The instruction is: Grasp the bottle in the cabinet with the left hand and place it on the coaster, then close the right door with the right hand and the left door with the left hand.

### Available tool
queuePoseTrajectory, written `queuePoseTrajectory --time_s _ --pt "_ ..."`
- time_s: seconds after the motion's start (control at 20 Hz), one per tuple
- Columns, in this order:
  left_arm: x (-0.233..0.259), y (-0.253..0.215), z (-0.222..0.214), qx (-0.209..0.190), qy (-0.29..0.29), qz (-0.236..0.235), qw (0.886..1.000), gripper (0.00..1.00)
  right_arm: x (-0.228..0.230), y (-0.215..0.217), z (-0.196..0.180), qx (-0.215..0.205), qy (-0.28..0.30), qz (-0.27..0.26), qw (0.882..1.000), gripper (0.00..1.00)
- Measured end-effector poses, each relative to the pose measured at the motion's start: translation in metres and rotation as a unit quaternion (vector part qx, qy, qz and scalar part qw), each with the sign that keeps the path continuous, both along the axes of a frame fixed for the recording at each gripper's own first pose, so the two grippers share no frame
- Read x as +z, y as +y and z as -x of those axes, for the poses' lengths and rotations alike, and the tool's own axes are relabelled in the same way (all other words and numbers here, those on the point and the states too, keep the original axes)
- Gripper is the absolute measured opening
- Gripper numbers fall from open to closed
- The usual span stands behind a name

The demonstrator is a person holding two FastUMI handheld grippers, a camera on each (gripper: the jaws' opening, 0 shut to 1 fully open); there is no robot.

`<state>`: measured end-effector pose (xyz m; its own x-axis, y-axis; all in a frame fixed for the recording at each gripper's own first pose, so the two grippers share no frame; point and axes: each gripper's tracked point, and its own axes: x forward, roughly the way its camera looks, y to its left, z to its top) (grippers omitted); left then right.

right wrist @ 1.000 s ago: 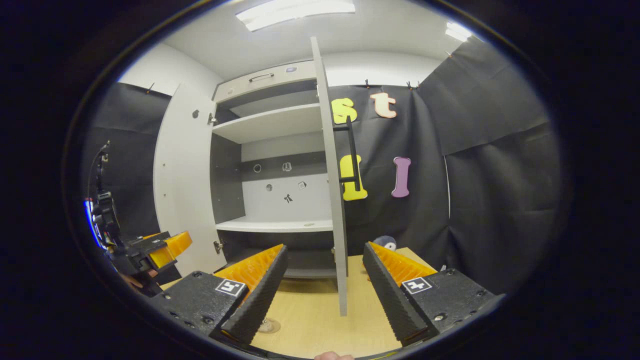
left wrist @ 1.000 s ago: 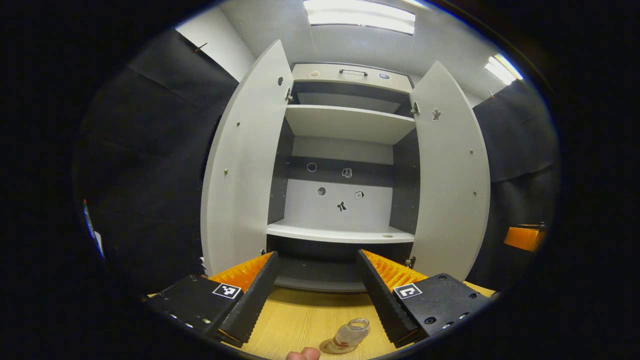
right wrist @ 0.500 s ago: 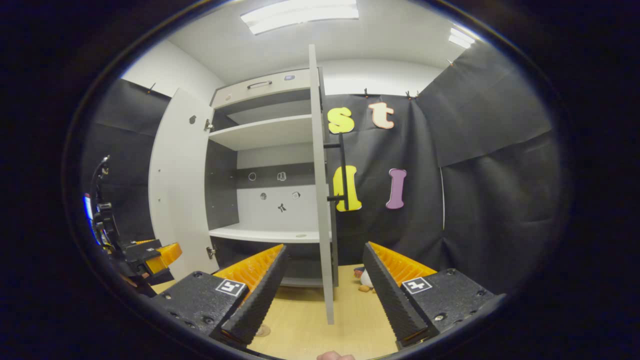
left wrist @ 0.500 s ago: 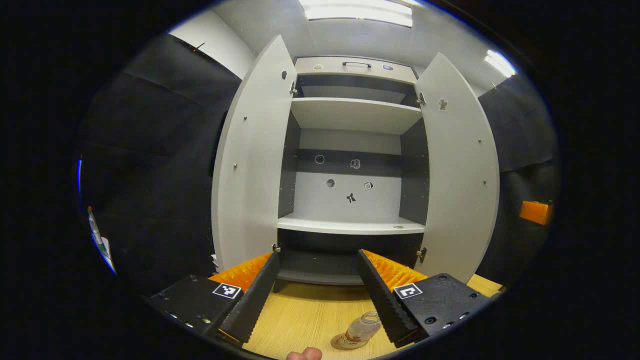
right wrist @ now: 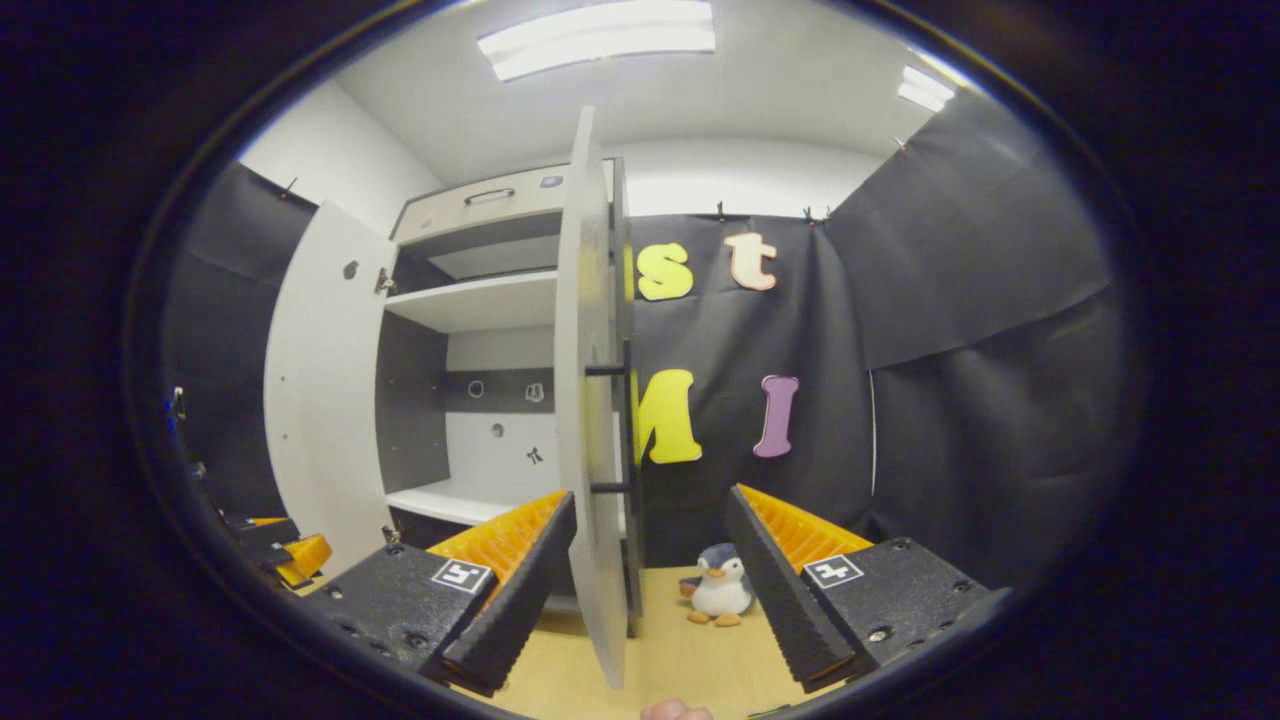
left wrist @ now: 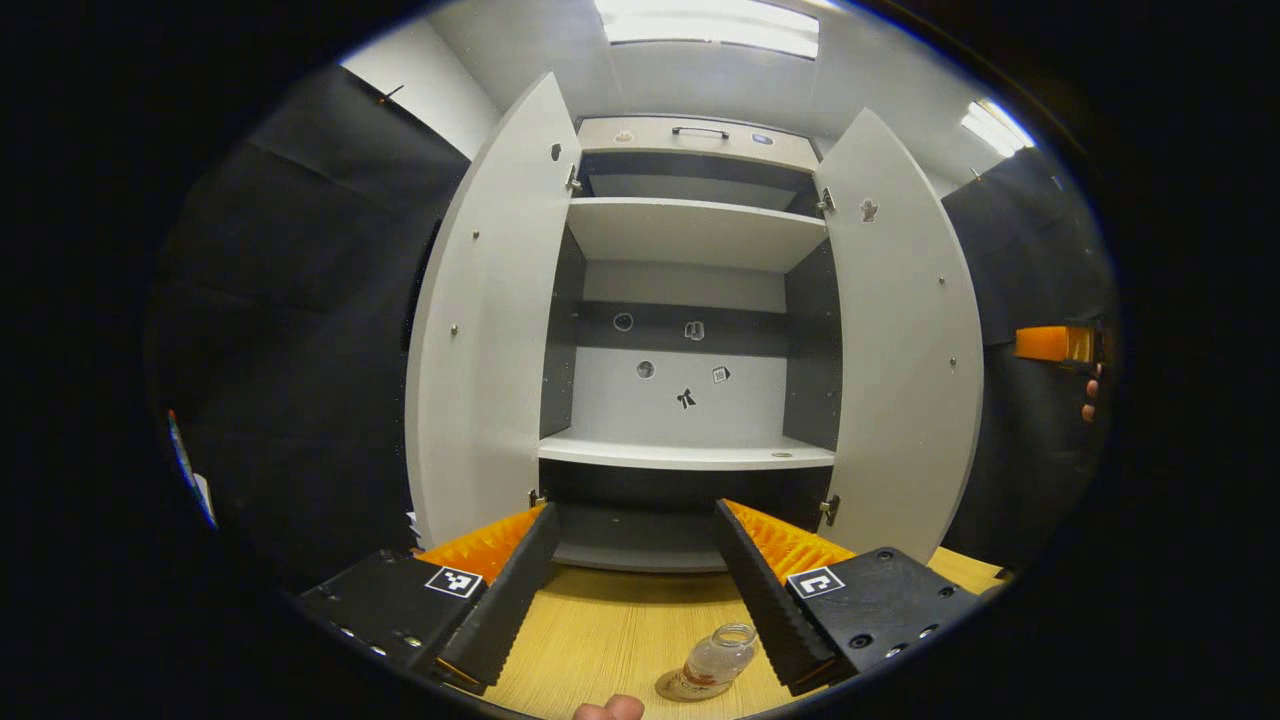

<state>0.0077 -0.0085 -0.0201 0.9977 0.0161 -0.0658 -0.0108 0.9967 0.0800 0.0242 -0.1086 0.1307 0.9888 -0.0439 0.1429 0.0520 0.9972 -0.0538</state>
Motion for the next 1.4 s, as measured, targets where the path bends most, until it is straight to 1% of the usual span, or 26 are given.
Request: queuePoseTrajectory --time_s 0.05,0.1,0.15,0.2,0.25,0.3,0.35,0.4,0.5,0.55,0.6,0.65,0.7,0.75,0.8,0.9,1.05,1.1,1.15,1.2,1.25,1.3,1.35,1.4 --pt "-0.001 -0.001 -0.002 -0.001 0.004 -0.002 1.000 0.95 0.010 -0.005 -0.007 0.001 -0.005 -0.004 1.000 0.98" --pt "-0.002 -0.001 -0.003 -0.001 0.005 0.000 1.000 0.95 0.020 -0.010 -0.014 0.002 -0.011 -0.008 1.000 0.94" --pt "-0.002 -0.002 -0.004 -0.001 0.004 0.005 1.000 0.95 0.027 -0.015 -0.023 0.001 -0.012 -0.007 1.000 0.94" --pt "-0.003 -0.003 -0.004 -0.002 0.006 0.009 1.000 0.95 0.029 -0.021 -0.032 -0.003 -0.011 -0.006 1.000 0.98" --pt "-0.005 -0.005 -0.004 -0.002 0.008 0.011 1.000 0.95 0.032 -0.026 -0.040 -0.008 -0.009 -0.006 1.000 0.98" --pt "-0.007 -0.005 -0.003 -0.002 0.011 0.009 1.000 0.90 0.034 -0.028 -0.046 -0.009 -0.008 -0.007 1.000 0.98" --pt "-0.008 -0.004 -0.002 0.000 0.014 0.005 1.000 0.95 0.036 -0.030 -0.052 -0.009 -0.008 -0.009 1.000 0.94" --pt "-0.009 -0.004 -0.002 0.000 0.014 -0.001 1.000 0.95 0.038 -0.030 -0.057 -0.008 -0.009 -0.011 1.000 0.99" --pt "-0.012 -0.003 0.000 0.001 0.016 -0.015 1.000 0.95 0.038 -0.032 -0.064 -0.012 -0.010 -0.013 1.000 0.98" --pt "-0.013 -0.003 0.000 0.002 0.017 -0.019 1.000 0.95 0.038 -0.033 -0.065 -0.014 -0.011 -0.010 1.000 0.94" --pt "-0.014 -0.003 0.001 0.001 0.017 -0.021 1.000 0.95 0.038 -0.033 -0.068 -0.016 -0.011 -0.005 1.000 0.98" --pt "-0.015 -0.004 0.000 -0.001 0.017 -0.019 1.000 0.95 0.037 -0.032 -0.070 -0.018 -0.010 0.002 1.000 0.94" --pt "-0.014 -0.006 0.001 -0.002 0.016 -0.016 1.000 0.95 0.036 -0.032 -0.071 -0.022 -0.009 0.010 1.000 0.98" --pt "-0.014 -0.006 0.001 -0.002 0.016 -0.014 1.000 0.91 0.036 -0.033 -0.072 -0.026 -0.009 0.015 0.999 0.94" --pt "-0.015 -0.006 0.001 -0.002 0.015 -0.013 1.000 0.94 0.037 -0.031 -0.072 -0.027 -0.011 0.020 0.999 0.98" --pt "-0.017 -0.007 0.001 -0.001 0.017 -0.011 1.000 0.95 0.036 -0.028 -0.073 -0.025 -0.010 0.024 0.999 0.98" --pt "-0.017 -0.010 0.002 -0.004 0.016 -0.006 1.000 0.95 0.035 -0.020 -0.073 -0.015 -0.003 0.016 1.000 0.98" --pt "-0.017 -0.010 0.001 -0.005 0.015 -0.006 1.000 0.90 0.034 -0.017 -0.072 -0.013 -0.001 0.017 1.000 0.98" --pt "-0.016 -0.009 0.001 -0.005 0.014 -0.006 1.000 0.95 0.034 -0.014 -0.072 -0.012 -0.002 0.017 1.000 0.98" --pt "-0.016 -0.009 0.001 -0.004 0.014 -0.005 1.000 0.95 0.034 -0.009 -0.071 -0.007 -0.001 0.017 1.000 0.97" --pt "-0.015 -0.009 0.002 -0.005 0.014 -0.003 1.000 0.95 0.033 -0.003 -0.071 0.001 0.001 0.013 1.000 0.92" --pt "-0.014 -0.009 0.003 -0.005 0.012 -0.002 1.000 0.95 0.031 0.005 -0.071 0.010 0.003 0.009 1.000 0.97" --pt "-0.013 -0.008 0.004 -0.004 0.011 -0.002 1.000 0.91 0.028 0.015 -0.072 0.021 0.008 0.006 1.000 0.98" --pt "-0.013 -0.007 0.004 -0.004 0.011 -0.002 1.000 0.95 0.026 0.028 -0.073 0.034 0.011 0.006 0.999 0.97"
